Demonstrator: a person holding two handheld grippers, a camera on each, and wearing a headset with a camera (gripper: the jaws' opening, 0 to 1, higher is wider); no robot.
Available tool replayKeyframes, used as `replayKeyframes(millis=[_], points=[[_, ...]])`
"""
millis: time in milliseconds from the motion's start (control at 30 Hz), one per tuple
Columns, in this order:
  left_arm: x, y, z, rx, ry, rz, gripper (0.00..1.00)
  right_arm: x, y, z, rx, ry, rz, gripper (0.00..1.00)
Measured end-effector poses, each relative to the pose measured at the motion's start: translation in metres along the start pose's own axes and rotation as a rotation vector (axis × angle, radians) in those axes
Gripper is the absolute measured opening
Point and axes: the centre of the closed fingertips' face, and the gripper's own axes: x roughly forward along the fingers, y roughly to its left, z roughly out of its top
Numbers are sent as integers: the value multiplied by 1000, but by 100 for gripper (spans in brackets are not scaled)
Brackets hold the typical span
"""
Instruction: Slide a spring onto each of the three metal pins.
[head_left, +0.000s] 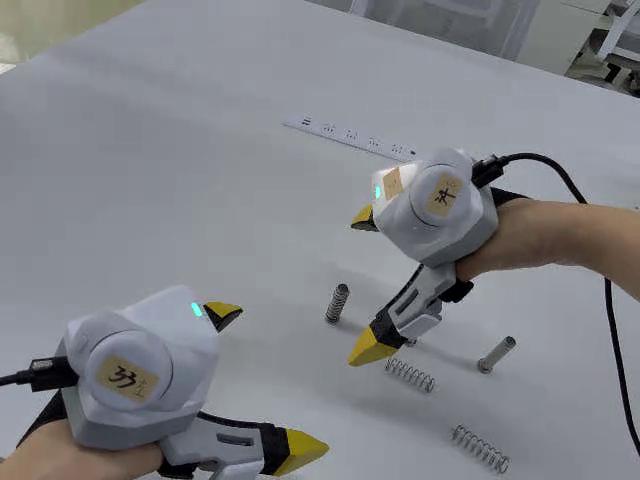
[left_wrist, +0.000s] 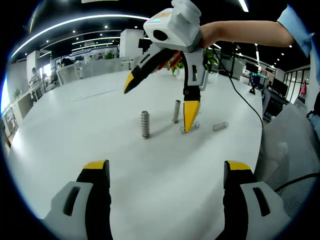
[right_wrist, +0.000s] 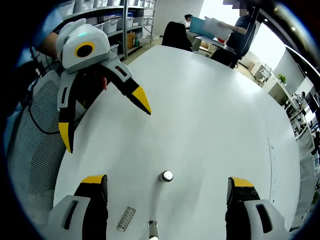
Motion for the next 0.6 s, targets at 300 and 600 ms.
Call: replayKeyframes(millis=[300,600], points=[[-2,1,4,-4,-15,1,91,-22,10,-5,79,-77,-52,99],[-2,-2,7,17,-11,-16,89,-47,27,-27,158,-117,-116,99]])
